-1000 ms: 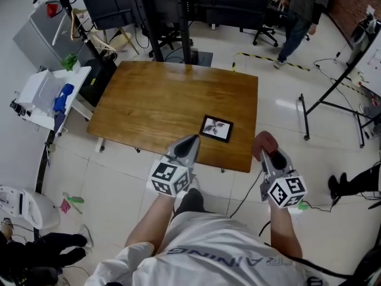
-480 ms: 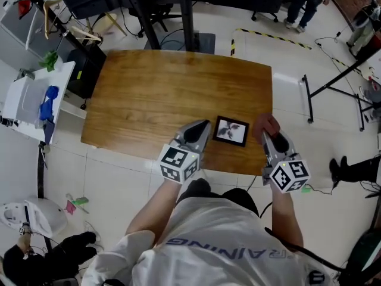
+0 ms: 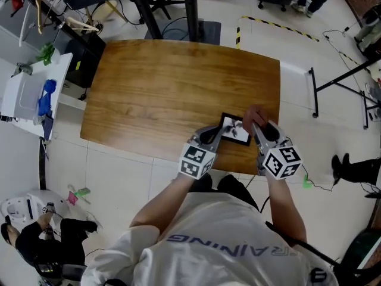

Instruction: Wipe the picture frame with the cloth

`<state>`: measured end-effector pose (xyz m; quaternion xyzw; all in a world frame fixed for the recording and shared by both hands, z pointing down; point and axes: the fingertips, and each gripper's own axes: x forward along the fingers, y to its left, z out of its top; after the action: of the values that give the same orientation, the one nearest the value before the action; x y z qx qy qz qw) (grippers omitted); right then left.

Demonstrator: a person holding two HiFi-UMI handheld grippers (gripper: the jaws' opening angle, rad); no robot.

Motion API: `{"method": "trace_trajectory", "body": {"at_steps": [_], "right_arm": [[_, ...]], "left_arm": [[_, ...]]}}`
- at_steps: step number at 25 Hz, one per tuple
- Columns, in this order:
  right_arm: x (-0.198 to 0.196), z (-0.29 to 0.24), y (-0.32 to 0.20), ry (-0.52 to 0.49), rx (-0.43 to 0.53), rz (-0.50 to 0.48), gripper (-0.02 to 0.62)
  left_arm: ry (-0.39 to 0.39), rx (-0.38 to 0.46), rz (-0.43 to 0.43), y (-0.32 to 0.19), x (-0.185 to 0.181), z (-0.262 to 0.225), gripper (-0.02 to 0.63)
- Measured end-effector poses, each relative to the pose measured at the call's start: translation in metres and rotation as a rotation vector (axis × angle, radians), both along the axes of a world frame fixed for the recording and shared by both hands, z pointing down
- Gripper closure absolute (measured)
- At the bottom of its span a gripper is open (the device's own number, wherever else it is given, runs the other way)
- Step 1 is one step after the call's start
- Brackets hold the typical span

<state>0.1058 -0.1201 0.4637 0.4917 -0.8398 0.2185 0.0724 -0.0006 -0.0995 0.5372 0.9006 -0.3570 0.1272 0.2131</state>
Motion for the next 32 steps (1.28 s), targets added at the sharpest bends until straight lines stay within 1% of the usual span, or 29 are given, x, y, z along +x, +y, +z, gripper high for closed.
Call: {"method": "trace_trajectory", "body": {"at_steps": [4,10,15,19,25,29,32], "right_arm": [[-0.018,0.019,-0.010,-0.001,-0.030,-0.053,0.476],[-0.035,0.044,-0.014,-0.019,-0.080,-0.102,0.476],[-0.050,0.066,-0.019,-0.025,-0.126,-0.141,0.476],[-0.063,0.083,-0.021,-0.034,-0.171,-0.166,0.476],[-0.074,0.117,-0.021,-0.030,-0.259,-0.156,0.476],[-0.078,0.140,-0.024,0.023,-0.312,-0.141,0.476],[-0.077,0.154,-0.023,0.057,-0.353,-0.123,0.476]], "left_arm": [[-0.035,-0.054,0.023,0.009,0.011,0.032,0.603],[-0.058,-0.121,0.039,0.019,0.016,0.059,0.603],[-0.061,-0.173,0.041,0.027,0.019,0.077,0.603],[-0.056,-0.197,0.031,0.028,0.022,0.085,0.603],[-0.070,-0.205,0.027,0.026,0.022,0.103,0.603],[-0.097,-0.227,0.048,0.031,0.026,0.113,0.603],[-0.124,-0.219,0.052,0.034,0.028,0.115,0.603]]}}
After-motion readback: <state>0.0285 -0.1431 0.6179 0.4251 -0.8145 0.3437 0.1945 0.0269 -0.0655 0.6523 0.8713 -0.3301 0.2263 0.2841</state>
